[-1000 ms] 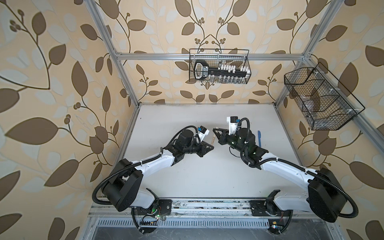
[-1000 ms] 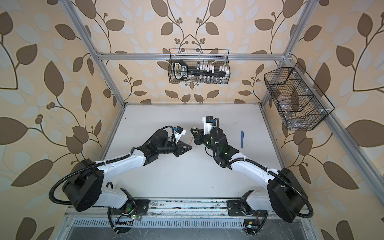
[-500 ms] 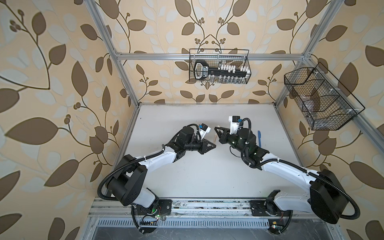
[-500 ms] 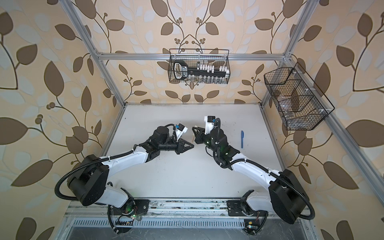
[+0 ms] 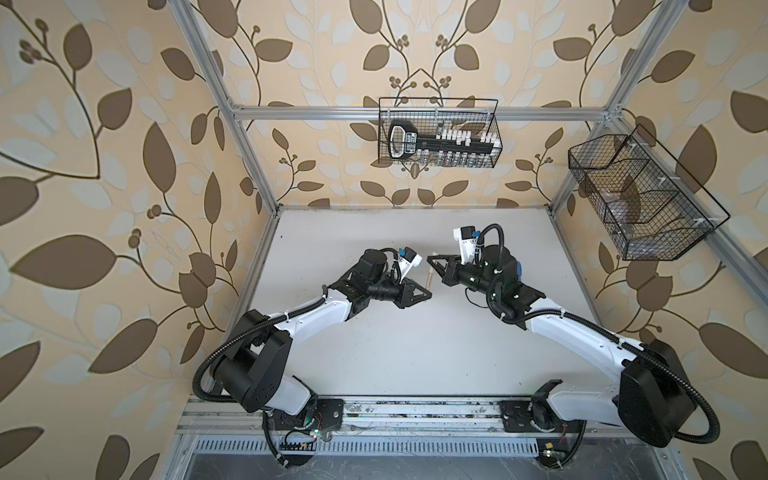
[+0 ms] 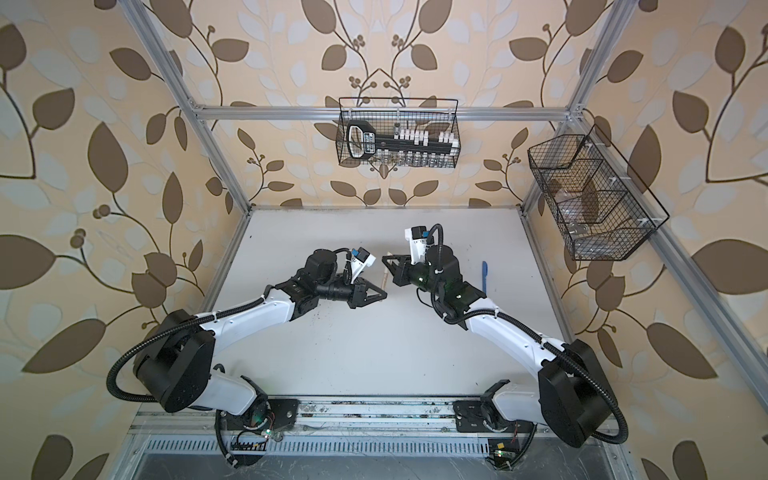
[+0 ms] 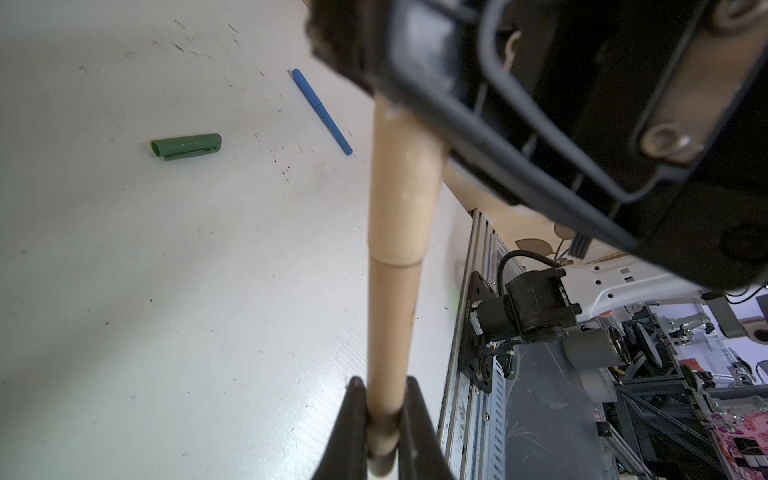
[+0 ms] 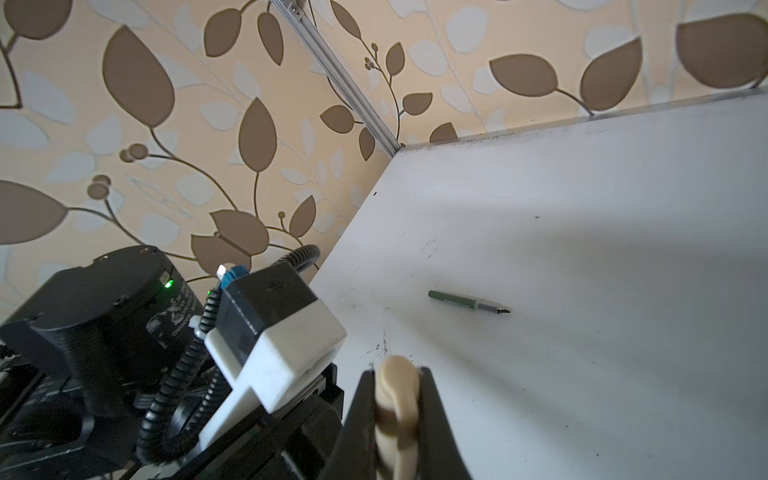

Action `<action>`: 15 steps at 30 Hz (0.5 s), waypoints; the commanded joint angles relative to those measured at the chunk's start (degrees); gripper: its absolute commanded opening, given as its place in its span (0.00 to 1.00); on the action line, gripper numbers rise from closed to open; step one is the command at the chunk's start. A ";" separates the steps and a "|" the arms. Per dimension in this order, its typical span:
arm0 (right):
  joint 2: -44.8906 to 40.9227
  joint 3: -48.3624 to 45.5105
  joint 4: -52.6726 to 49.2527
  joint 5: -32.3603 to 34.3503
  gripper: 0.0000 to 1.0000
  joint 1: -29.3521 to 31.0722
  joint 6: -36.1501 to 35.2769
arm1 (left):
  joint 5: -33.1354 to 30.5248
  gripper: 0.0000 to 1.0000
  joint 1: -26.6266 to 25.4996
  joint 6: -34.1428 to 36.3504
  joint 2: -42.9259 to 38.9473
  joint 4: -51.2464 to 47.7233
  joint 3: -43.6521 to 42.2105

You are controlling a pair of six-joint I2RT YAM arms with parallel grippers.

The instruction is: Insert the pens into the pen caps

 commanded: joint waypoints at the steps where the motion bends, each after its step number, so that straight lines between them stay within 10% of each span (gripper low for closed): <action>1: 1.75 -3.86 -20.83 -11.28 0.00 -0.27 -3.69 | -6.89 0.44 5.25 0.27 -8.21 11.84 5.29; 15: -8.03 -9.36 -5.04 -11.39 0.00 -7.60 4.61 | -2.30 0.69 5.27 -13.10 -10.63 12.58 -5.79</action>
